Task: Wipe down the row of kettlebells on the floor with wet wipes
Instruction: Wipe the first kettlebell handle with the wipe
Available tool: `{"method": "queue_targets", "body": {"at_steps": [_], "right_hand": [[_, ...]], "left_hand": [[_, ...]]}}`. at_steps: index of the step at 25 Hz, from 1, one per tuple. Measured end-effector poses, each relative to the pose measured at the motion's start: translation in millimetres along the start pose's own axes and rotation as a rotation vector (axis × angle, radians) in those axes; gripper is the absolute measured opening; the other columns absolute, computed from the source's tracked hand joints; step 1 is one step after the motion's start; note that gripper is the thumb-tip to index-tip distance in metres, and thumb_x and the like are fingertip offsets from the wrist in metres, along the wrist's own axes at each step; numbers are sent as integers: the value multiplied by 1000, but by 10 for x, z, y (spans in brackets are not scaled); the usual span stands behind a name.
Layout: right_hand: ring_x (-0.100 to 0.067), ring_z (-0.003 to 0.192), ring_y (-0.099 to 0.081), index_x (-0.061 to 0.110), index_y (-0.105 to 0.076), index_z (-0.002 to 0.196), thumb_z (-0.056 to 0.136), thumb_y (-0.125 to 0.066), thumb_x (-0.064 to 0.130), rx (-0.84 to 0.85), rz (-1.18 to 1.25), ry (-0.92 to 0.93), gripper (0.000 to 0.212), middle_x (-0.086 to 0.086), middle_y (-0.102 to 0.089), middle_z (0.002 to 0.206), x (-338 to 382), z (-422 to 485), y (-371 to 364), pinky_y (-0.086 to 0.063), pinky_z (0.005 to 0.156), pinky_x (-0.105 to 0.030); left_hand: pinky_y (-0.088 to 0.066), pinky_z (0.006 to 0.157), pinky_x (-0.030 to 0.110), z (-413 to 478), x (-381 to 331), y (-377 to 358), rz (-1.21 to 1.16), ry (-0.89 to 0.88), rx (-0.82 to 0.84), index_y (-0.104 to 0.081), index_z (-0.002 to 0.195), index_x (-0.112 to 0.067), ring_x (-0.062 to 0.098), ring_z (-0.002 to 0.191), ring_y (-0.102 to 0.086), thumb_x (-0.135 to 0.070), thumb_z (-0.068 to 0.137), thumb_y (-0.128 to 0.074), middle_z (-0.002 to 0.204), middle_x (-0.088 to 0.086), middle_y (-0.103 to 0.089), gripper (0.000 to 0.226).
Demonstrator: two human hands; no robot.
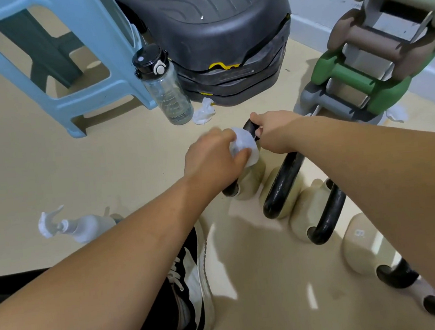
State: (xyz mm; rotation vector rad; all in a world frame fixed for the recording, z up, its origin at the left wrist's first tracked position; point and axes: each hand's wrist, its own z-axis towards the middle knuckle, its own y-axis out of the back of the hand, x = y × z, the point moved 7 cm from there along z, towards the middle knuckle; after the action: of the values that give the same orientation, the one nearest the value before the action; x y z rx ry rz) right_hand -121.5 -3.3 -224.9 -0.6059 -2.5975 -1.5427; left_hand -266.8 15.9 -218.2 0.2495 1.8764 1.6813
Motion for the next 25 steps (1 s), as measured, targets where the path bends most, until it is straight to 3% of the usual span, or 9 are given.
{"method": "queue_targets", "body": {"at_steps": [2, 4, 6, 9, 12, 16, 19, 22, 25], "right_hand": [[-34, 120, -50, 16, -34, 145, 98, -37, 15, -6, 2, -9, 48, -13, -50, 139, 3, -7, 7, -46, 100, -44], [-33, 120, -50, 17, -35, 146, 96, -37, 12, -3, 9, -17, 49, -13, -50, 138, 4, -25, 34, -47, 100, -43], [-34, 119, -51, 16, -36, 145, 95, -38, 10, -1, 12, -24, 50, -14, -50, 138, 23, -42, 53, -47, 100, -43], [-34, 119, -51, 18, -31, 148, 96, -38, 11, -2, 12, -33, 53, -15, -50, 138, 49, -57, 39, -48, 99, -42], [-35, 119, -51, 19, -29, 150, 96, -37, 12, -2, 25, -32, 54, -14, -50, 137, 61, -75, 29, -47, 99, -41], [-34, 119, -50, 18, -30, 149, 95, -37, 14, 4, 64, -39, 55, -14, -50, 138, 69, -75, 33, -47, 97, -40], [-35, 127, -44, 15, -34, 148, 99, -33, 18, 22, 121, -43, 50, -14, -43, 146, 102, -108, 61, -42, 101, -40], [-36, 132, -41, 7, -43, 141, 104, -27, 15, 29, 102, -10, 41, -17, -45, 145, 131, -117, 104, -35, 106, -42], [-31, 125, -45, 6, -52, 132, 101, -32, 13, 94, 191, -17, 37, -15, -50, 141, 20, -35, 99, -35, 101, -36]], "left_hand": [[-46, 74, 37, 105, -63, -124, -96, -17, 29, -58, 114, -15, 27, 98, -56, -44, 91, -61, 108, 5, -59, 37], [-39, 67, 36, 106, -140, -360, -279, 82, 131, -49, 119, -16, 32, 92, -59, -38, 100, -51, 100, 5, -60, 29], [-38, 64, 36, 1, -117, -535, -343, 192, 115, -45, 130, -22, 33, 90, -63, -44, 104, -41, 97, 1, -64, 35], [-42, 84, 33, -287, 0, -584, -411, 263, 3, -36, 151, -26, 27, 116, -59, -47, 104, -42, 133, 1, -61, 51], [-44, 87, 32, -630, 20, -660, -482, 226, -51, -22, 160, -26, 26, 113, -56, -35, 105, -47, 133, 7, -52, 61], [-49, 83, 43, -596, -8, -596, -260, 234, -23, -12, 161, -20, 31, 106, -56, -35, 106, -41, 130, 10, -49, 64], [-44, 63, 39, -30, -120, -562, -97, 190, 142, -25, 149, -14, 36, 92, -60, -31, 103, -41, 115, 10, -50, 52], [-36, 60, 35, 466, -284, -592, -54, 171, 290, -35, 138, -14, 33, 94, -59, -16, 95, -45, 108, 5, -41, 44], [-34, 55, 33, 282, -352, -524, -59, 145, 161, -26, 148, -16, 33, 82, -55, -16, 98, -44, 108, 8, -44, 53]]}}
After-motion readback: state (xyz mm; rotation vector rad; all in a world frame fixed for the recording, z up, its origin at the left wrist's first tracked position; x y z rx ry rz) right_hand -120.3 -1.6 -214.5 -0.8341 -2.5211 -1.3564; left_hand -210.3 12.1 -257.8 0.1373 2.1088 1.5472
